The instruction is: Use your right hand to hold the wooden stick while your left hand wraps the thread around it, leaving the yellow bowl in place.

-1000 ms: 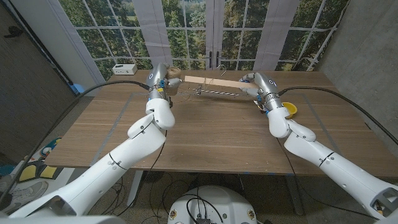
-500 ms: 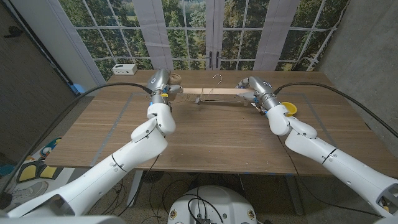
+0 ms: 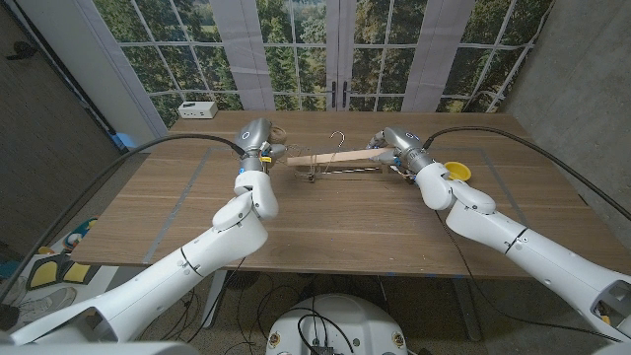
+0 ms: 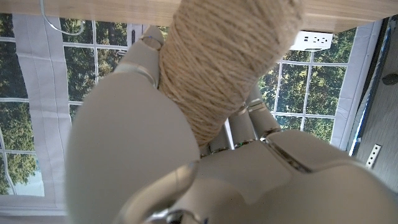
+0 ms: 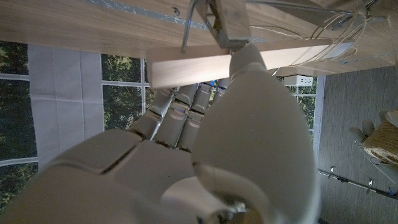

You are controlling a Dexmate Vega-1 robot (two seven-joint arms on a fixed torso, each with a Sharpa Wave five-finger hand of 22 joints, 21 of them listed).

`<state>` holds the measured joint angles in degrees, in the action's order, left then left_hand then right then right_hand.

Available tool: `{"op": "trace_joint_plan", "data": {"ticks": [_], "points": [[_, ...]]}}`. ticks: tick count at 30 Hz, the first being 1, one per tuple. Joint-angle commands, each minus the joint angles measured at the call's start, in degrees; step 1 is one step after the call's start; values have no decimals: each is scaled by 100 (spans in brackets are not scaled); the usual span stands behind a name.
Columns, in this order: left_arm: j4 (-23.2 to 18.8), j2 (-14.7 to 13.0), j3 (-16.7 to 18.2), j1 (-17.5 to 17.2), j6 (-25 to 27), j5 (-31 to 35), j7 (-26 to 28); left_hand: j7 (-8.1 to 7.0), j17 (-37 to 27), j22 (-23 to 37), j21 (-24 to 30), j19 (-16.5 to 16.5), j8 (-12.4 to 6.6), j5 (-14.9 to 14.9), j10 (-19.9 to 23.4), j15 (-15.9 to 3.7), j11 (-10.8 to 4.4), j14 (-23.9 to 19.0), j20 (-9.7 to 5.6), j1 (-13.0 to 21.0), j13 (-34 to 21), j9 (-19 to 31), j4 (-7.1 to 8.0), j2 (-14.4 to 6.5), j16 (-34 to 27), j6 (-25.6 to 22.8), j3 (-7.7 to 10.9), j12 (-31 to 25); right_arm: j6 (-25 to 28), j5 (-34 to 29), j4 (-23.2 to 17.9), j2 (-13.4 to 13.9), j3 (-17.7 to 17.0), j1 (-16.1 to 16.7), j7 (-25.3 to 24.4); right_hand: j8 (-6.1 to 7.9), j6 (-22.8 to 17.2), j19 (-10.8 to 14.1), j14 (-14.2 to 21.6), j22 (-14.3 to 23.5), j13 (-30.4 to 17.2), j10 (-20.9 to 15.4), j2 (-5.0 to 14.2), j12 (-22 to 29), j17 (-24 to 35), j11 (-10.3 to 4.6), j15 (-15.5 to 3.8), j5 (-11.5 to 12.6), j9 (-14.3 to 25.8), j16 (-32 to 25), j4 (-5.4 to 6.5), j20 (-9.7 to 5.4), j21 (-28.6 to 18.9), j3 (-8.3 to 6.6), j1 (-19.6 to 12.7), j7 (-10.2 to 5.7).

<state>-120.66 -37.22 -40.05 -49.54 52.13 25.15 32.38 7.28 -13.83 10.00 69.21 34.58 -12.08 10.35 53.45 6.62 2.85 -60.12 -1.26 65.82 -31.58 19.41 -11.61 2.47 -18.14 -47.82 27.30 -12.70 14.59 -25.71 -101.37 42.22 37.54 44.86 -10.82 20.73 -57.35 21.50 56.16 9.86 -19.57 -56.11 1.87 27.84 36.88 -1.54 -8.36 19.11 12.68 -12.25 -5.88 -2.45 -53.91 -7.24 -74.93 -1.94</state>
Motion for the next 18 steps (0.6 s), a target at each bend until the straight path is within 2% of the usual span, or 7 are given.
{"op": "trace_joint_plan", "data": {"ticks": [1,3,8,10,14,16,18], "points": [[151,-36,-231,58,320,405,-189,-210,25,20,1053,197,6,-19,528,-2014,-490,-1591,-870,672,20,-5,220,-821,33,-716,715,18,243,-64,89,-83,312,-308,412,1,-201,48,-53,11,-513,-645,742,-34,4,-25,-516,14,546,18,26,-373,-31,-81,-691,-62],[137,-133,-442,234,577,553,-480,-264,39,17,1041,179,14,-19,506,-2015,-506,-1554,-865,670,33,-9,217,-805,57,-703,712,32,263,-77,115,-98,331,-326,404,-11,-190,60,-74,11,-486,-638,751,-53,-8,-17,-506,8,538,27,26,-364,-33,-88,-692,-59],[196,-169,-574,335,666,624,-692,-340,70,8,1005,122,48,-20,452,-2018,-553,-1462,-862,660,61,-14,214,-770,113,-619,702,60,350,-113,176,-121,400,-387,460,-42,-167,72,-129,9,-414,-446,755,-178,-34,9,-503,-18,509,38,20,-346,-26,-98,-690,-59],[177,-270,-768,506,809,729,-973,-386,91,4,973,69,71,-21,388,-2022,-591,-1375,-864,663,79,-17,201,-733,162,-550,693,85,406,-130,177,-118,429,-420,522,-54,-157,71,-171,8,-393,-428,759,-201,-55,3,-487,-28,499,57,32,-336,-21,-98,-669,-75],[137,-397,-1046,771,1065,855,-1466,-531,131,-4,860,-113,111,-31,159,-2038,-679,-1065,-843,691,91,-24,163,-566,307,-351,635,130,459,-132,170,-114,443,-437,540,-76,-132,54,-245,4,-353,-367,771,-255,-98,34,-478,-39,478,92,37,-304,-4,-120,-662,-60],[122,-500,-1289,963,1198,995,-1754,-642,133,-29,717,-220,148,-32,-55,-2045,-722,-779,-803,722,114,-29,163,-452,403,-154,584,176,511,-137,156,-108,460,-458,593,-128,-42,21,-385,2,-300,-248,787,-342,-156,40,-449,-67,451,138,64,-252,21,-138,-615,-101],[139,-508,-1479,1092,1369,1160,-1896,-710,64,-32,507,-373,166,-39,-458,-2028,-716,-377,-721,638,154,-43,230,-288,455,109,385,234,529,-141,158,-107,472,-470,603,-290,245,-70,-619,-3,-253,13,790,-482,-271,11,-379,-99,381,194,99,-169,83,-185,-544,-142]]}}
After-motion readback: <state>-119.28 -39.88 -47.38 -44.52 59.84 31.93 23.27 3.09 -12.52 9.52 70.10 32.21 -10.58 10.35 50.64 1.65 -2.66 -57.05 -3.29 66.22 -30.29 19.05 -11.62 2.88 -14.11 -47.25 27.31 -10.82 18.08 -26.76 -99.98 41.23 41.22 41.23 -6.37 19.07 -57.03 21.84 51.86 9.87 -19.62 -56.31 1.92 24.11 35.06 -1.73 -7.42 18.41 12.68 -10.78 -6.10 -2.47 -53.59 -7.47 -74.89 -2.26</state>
